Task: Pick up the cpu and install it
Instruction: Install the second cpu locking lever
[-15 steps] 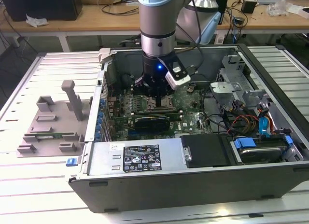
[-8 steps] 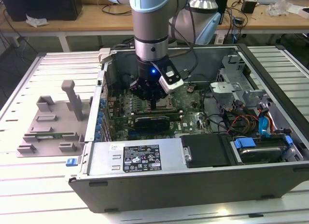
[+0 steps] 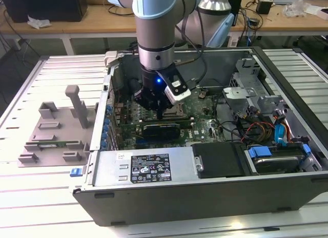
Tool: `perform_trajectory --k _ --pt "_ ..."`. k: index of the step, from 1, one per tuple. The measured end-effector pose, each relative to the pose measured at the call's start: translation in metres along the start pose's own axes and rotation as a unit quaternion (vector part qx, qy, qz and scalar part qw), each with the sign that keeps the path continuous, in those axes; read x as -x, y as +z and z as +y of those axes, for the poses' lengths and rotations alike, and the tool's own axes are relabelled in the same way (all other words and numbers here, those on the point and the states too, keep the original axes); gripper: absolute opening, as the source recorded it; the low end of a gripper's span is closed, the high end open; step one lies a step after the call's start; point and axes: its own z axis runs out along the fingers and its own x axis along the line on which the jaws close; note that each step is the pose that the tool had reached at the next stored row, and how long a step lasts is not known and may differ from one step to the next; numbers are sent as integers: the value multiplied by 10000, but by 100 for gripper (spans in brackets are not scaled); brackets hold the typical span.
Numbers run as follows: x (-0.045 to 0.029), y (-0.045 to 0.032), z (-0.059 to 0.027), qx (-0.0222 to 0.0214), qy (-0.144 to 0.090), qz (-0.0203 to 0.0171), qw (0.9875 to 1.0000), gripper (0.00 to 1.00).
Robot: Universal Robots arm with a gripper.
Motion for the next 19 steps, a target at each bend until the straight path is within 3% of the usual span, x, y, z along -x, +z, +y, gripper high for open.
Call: perform_trajectory --k 3,4,5,7,9,14,15,16,19 --pt "-30 2 -22 225 5 -58 9997 11" --pt "-48 4 -37 325 7 -82 9994 11" --pt "-66 8 -56 397 9 -96 9992 11" --pt "-78 9 -76 461 11 -107 9989 11" --pt "-93 9 -131 581 14 -123 9982 11" --pt "-120 26 -204 742 20 -145 9971 11" --pt "-124 31 -208 785 21 -152 9968 11" --pt "-134 42 -215 860 23 -162 9962 11" --pt "-149 87 -228 936 25 -169 9955 11"
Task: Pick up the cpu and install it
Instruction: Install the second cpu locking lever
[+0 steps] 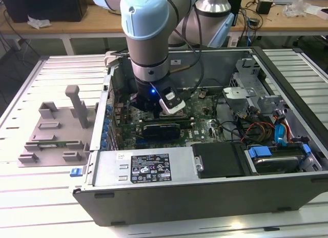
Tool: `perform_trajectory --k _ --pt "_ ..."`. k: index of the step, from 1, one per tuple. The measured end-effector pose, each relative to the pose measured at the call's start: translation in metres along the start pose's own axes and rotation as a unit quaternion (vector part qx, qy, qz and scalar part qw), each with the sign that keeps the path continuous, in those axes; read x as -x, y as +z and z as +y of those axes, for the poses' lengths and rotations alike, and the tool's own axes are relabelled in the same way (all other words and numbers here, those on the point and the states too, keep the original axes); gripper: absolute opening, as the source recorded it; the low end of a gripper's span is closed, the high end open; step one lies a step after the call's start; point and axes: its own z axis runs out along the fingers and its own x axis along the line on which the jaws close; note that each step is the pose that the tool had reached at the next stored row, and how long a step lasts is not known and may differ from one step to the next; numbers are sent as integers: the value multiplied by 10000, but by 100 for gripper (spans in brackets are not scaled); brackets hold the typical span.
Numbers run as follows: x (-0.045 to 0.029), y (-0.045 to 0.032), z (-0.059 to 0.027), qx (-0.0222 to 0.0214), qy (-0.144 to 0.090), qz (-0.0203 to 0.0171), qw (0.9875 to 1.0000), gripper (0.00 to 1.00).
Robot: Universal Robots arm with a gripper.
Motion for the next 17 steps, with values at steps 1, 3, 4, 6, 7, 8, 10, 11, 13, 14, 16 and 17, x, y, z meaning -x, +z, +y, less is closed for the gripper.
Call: perform_trajectory --k 1,3,4,6,7,8,10,11,13,14,16,17 --pt "-8 25 -10 67 3 -4 10000 11" --pt "-16 42 -13 181 8 -14 9998 11" --pt "-18 49 -15 206 9 -16 9998 11" --pt "-25 69 -19 264 11 -21 9996 11" --pt "-26 77 -21 278 12 -23 9996 11" --pt "-29 94 -25 303 13 -24 9995 11" --pt "-33 111 -31 339 15 -25 9994 11" --pt "-35 125 -33 369 16 -27 9993 11" --pt "-37 140 -36 412 18 -32 9991 11" --pt "-40 156 -38 459 20 -35 9989 11" --pt "-42 164 -40 475 21 -37 9989 11" --pt "-42 163 -40 474 21 -36 9989 11"
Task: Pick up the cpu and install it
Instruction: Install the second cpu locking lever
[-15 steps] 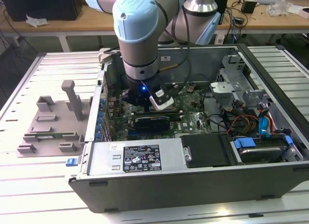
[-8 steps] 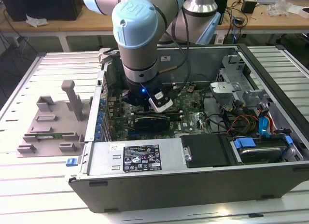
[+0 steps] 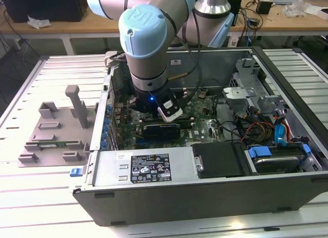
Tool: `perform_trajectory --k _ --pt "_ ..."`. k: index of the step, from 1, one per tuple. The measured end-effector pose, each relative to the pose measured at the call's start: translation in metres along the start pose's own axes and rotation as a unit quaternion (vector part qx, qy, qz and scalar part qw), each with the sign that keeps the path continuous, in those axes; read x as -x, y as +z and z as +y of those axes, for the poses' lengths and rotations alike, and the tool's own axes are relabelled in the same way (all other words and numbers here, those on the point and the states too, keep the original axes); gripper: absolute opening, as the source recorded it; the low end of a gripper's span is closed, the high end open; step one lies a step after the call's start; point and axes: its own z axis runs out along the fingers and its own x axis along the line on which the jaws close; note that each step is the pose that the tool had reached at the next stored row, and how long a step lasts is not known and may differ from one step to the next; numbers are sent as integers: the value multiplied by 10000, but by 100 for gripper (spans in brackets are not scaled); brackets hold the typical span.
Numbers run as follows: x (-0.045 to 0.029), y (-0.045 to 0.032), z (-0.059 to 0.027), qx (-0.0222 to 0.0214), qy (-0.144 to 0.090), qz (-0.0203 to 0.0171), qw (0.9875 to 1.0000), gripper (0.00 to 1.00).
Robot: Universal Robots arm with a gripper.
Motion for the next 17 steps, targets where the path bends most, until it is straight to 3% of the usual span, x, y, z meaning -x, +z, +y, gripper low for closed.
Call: perform_trajectory --k 5,10,12,13,14,16,17 --pt "3 -43 12 0 0 0 10000 11" --pt "15 -192 56 -4 0 0 10000 11" --pt "24 -267 78 -35 -2 1 10000 11" --pt "26 -279 82 -60 -4 3 10000 11" --pt "27 -291 85 -147 -6 12 9999 11" --pt "28 -295 87 -262 -10 23 9997 11" --pt "31 -297 89 -392 -15 35 9992 11"
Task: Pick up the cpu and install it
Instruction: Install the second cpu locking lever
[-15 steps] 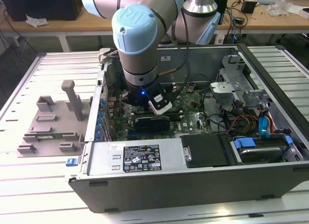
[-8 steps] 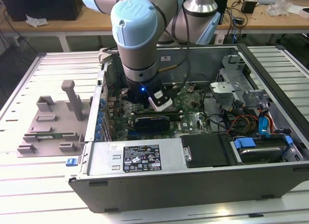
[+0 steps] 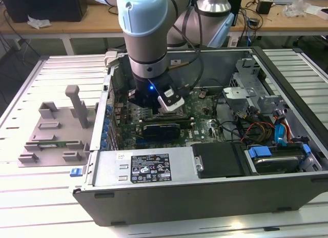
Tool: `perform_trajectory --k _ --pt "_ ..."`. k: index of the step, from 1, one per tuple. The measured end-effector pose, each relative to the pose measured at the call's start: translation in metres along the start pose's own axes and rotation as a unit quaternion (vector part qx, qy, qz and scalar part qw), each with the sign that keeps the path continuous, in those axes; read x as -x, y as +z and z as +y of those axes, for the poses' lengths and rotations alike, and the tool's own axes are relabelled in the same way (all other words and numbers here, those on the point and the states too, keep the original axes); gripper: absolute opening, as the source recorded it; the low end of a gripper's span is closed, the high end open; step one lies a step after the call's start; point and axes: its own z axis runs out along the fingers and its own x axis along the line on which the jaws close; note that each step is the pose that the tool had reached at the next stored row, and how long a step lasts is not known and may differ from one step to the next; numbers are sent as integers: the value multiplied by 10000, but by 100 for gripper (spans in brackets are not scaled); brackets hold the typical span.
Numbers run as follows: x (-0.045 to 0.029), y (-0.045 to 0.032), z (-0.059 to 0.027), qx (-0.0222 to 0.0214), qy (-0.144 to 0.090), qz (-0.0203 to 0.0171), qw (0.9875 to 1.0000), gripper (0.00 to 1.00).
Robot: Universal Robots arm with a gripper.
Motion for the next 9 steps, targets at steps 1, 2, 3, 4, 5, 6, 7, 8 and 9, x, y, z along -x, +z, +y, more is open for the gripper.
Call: perform_trajectory --k 1,2,3,4,5,6,7,8,9 --pt "4 2 6 -70 -3 3 10000 11" --pt "18 5 18 -138 -7 6 9999 11" --pt "38 10 40 -191 -8 9 9998 11" --pt "45 14 56 -202 -7 9 9998 11" --pt "53 19 76 -207 -8 9 9998 11" --pt "63 27 109 -211 -9 9 9998 11" --pt "76 33 135 -214 -10 10 9998 11" --pt "86 35 144 -216 -11 10 9998 11" --pt "101 39 161 -217 -10 10 9998 11"
